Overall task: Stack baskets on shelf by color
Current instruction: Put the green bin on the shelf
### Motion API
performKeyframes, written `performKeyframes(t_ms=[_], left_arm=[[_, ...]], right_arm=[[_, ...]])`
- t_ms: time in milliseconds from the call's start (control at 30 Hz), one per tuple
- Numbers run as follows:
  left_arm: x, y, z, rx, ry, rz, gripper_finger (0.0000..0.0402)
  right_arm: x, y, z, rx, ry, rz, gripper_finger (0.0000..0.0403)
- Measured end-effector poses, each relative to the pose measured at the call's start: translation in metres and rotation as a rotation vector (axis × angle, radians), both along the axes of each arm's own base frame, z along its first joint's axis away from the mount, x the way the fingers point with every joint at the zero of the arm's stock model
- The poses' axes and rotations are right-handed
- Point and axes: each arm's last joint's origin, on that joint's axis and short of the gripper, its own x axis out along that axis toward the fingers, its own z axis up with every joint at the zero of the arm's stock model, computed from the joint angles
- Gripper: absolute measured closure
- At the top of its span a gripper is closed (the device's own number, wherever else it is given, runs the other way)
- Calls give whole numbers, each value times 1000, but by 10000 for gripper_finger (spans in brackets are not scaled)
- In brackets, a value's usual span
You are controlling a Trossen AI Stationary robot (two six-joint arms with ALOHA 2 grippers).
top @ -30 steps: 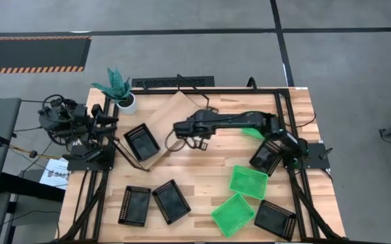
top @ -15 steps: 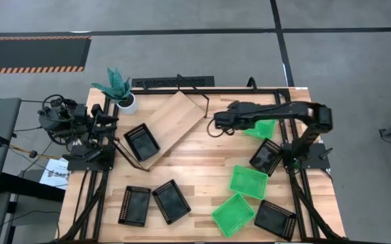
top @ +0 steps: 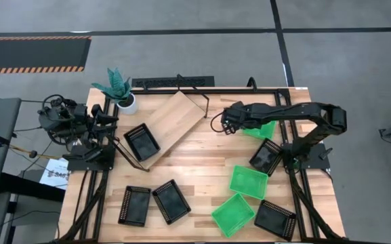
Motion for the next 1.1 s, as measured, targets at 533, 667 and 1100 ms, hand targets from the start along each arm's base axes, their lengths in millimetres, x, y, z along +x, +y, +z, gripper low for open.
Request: performKeyframes(t_ms=[533, 667, 1100], left_arm=[[0, 0, -1, 24, 6, -12, 203], [0, 0, -1, 33, 8, -11, 203], [0, 0, -1, 34, 8, -10, 203]], right_arm=[[-1, -15, -28, 107, 85, -183, 214], [0, -21, -40, 118, 130, -205, 201], [3, -26, -59, 140, 202, -213, 336]])
